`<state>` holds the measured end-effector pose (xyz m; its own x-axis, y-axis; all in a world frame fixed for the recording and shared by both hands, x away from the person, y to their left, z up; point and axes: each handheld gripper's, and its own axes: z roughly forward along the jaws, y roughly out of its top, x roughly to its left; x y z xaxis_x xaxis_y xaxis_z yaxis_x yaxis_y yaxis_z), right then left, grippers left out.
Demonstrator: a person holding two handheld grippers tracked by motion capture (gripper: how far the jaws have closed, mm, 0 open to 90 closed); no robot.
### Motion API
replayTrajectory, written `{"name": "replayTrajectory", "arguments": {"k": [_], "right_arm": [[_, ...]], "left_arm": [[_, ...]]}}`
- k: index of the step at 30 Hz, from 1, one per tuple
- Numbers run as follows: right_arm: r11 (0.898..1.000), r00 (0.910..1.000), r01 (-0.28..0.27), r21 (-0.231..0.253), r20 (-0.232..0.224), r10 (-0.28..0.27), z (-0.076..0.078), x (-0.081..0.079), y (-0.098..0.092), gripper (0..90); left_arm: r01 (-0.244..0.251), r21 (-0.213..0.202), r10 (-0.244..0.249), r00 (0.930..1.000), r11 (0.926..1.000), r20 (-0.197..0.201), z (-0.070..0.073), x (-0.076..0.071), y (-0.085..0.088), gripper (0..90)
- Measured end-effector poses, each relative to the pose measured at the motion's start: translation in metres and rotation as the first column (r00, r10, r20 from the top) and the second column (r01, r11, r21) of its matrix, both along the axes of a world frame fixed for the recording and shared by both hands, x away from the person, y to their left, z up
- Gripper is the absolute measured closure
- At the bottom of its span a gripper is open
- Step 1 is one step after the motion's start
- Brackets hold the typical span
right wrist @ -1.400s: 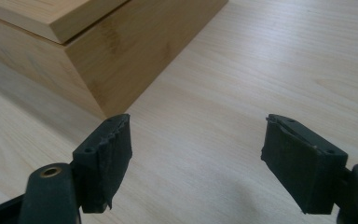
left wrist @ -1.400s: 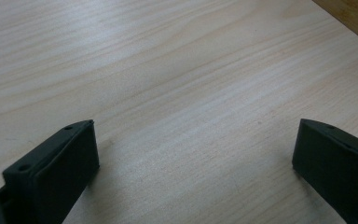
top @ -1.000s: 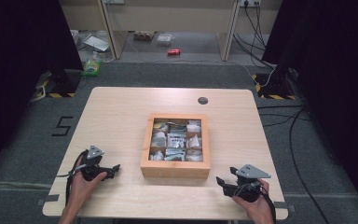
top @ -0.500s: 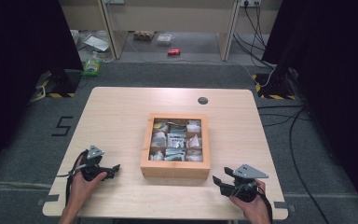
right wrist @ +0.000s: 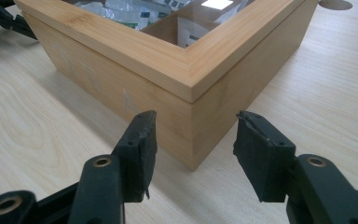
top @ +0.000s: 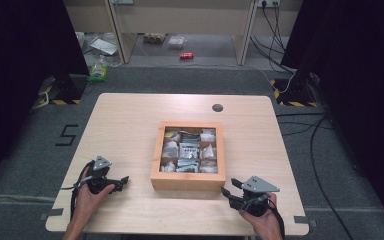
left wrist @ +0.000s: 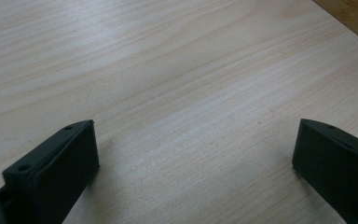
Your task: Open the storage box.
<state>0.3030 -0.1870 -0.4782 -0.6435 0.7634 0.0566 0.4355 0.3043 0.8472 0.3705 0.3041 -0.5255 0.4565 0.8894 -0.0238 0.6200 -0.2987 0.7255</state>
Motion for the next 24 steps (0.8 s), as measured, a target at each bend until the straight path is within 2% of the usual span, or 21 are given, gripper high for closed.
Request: {"name": "replayTrajectory", "arguments": {"k": [9,15,21,24], "right_arm": [[1.000,0.9995,-0.024,-0.015,0.019,0.024,-0.002,0.004,0.010,56.0],[1.000,0.9992,-0.017,-0.025,0.036,0.018,-0.003,0.007,0.013,59.6],[1.000,0.9990,-0.012,0.001,0.043,0.012,-0.002,0.008,0.013,60.5],[1.000,0.9990,-0.014,-0.004,0.043,0.014,-0.002,0.008,0.013,60.5]], "left_arm": [[0.000,0.000,0.000,1.0000,1.0000,0.000,0.000,0.000,0.000,0.0],[0.000,0.000,0.000,1.0000,1.0000,0.000,0.000,0.000,0.000,0.0],[0.000,0.000,0.000,1.0000,1.0000,0.000,0.000,0.000,0.000,0.0],[0.000,0.000,0.000,1.0000,1.0000,0.000,0.000,0.000,0.000,0.0]]}}
